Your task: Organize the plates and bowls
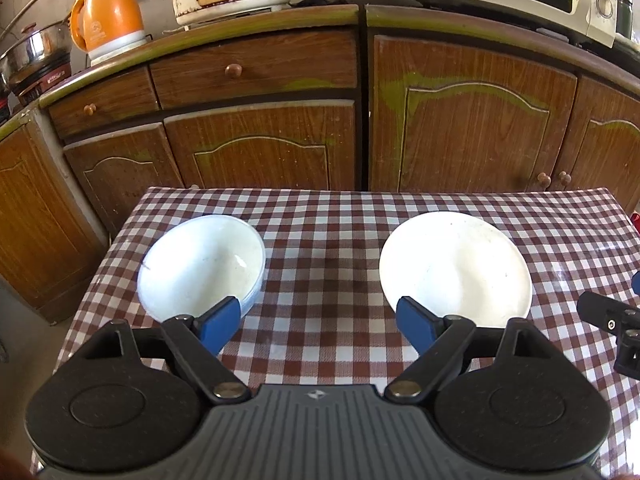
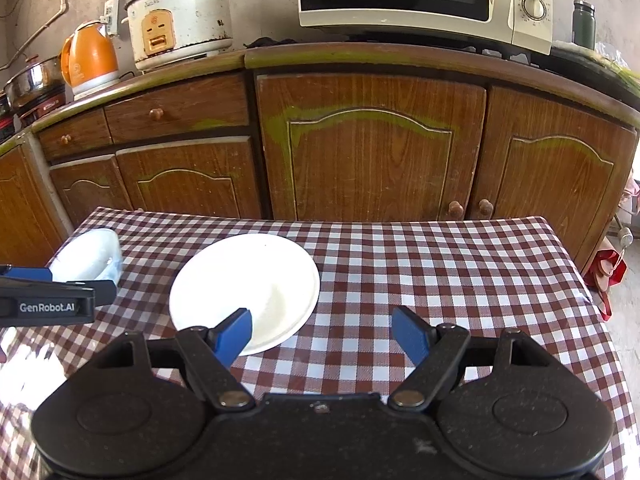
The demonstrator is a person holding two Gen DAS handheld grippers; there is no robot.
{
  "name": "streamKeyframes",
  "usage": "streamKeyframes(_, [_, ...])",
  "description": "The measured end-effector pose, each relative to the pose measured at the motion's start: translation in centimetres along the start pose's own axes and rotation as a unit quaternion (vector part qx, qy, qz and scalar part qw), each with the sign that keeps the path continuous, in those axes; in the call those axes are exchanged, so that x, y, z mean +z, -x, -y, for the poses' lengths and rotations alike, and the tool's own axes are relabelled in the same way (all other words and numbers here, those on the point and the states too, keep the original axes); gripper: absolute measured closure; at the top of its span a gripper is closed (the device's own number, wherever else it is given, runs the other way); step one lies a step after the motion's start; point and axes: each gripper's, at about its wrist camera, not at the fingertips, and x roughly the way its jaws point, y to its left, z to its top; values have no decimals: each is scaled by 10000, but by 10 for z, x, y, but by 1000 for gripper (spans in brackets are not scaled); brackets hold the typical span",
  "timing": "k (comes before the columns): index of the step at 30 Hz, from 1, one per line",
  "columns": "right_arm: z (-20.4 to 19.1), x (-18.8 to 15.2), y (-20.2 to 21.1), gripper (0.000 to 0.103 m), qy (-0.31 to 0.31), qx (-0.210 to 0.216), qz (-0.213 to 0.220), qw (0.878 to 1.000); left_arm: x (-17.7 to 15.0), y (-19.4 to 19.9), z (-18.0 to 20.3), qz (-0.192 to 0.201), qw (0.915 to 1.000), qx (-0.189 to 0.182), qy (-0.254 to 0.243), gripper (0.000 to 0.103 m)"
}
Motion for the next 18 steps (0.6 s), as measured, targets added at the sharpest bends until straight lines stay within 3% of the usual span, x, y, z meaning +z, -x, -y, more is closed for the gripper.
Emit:
streamKeyframes(11, [2,7,-38,12,-91,-10,-187,9998,8,-25,6,27,9996,48,-285,12])
streamKeyframes(18, [1,11,-60,12,-101,-15,-306,9995,14,-48,7,-97,9997,-125,-161,12])
